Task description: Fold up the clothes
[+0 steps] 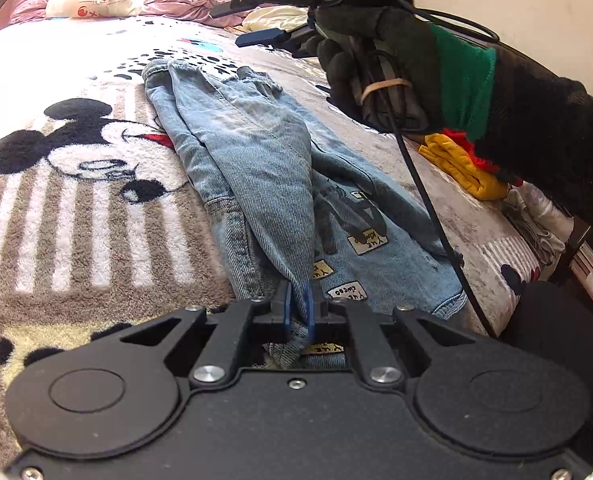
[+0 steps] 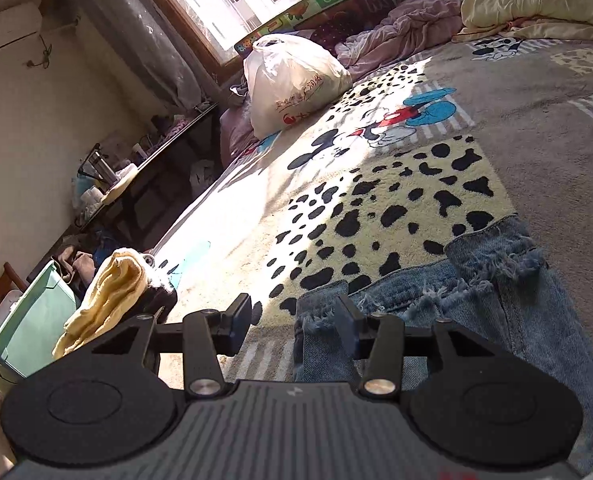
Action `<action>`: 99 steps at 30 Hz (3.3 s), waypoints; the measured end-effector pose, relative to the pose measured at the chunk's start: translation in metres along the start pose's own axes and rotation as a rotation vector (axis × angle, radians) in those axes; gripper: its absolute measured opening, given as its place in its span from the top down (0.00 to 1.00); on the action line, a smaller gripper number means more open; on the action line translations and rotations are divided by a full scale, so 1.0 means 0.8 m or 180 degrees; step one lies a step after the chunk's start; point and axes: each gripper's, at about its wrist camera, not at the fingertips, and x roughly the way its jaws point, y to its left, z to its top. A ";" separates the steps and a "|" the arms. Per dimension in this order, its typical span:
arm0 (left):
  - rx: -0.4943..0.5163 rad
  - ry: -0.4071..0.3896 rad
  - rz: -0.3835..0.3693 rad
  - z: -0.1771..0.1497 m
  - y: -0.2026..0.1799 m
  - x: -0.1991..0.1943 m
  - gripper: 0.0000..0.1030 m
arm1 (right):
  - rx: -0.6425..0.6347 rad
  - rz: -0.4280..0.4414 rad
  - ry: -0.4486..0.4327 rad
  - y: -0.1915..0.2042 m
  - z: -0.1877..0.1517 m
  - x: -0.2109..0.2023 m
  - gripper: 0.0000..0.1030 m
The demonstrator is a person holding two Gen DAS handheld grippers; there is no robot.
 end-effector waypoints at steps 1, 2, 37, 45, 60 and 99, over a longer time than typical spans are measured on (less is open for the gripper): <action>0.0002 0.0002 0.0007 0.000 0.000 -0.001 0.94 | -0.0069 0.0016 0.0008 -0.001 0.000 -0.010 0.54; 0.0003 0.0000 0.0014 0.000 0.001 -0.002 0.94 | -0.0181 0.0036 0.0039 -0.001 -0.002 -0.021 0.54; 0.0988 -0.0516 0.0634 0.043 -0.055 0.020 0.72 | -0.1311 -0.0333 0.0109 -0.097 -0.198 -0.293 0.54; 0.1012 -0.0354 0.0782 0.011 -0.075 0.023 0.72 | -0.1677 -0.0381 0.0250 -0.109 -0.235 -0.292 0.54; 0.2960 -0.0276 0.2039 -0.112 -0.118 -0.018 0.37 | -0.3697 -0.0863 0.0321 -0.092 -0.296 -0.342 0.45; 0.4050 -0.0238 0.2343 -0.122 -0.142 0.042 0.91 | -0.3993 -0.0419 0.0016 -0.089 -0.281 -0.308 0.86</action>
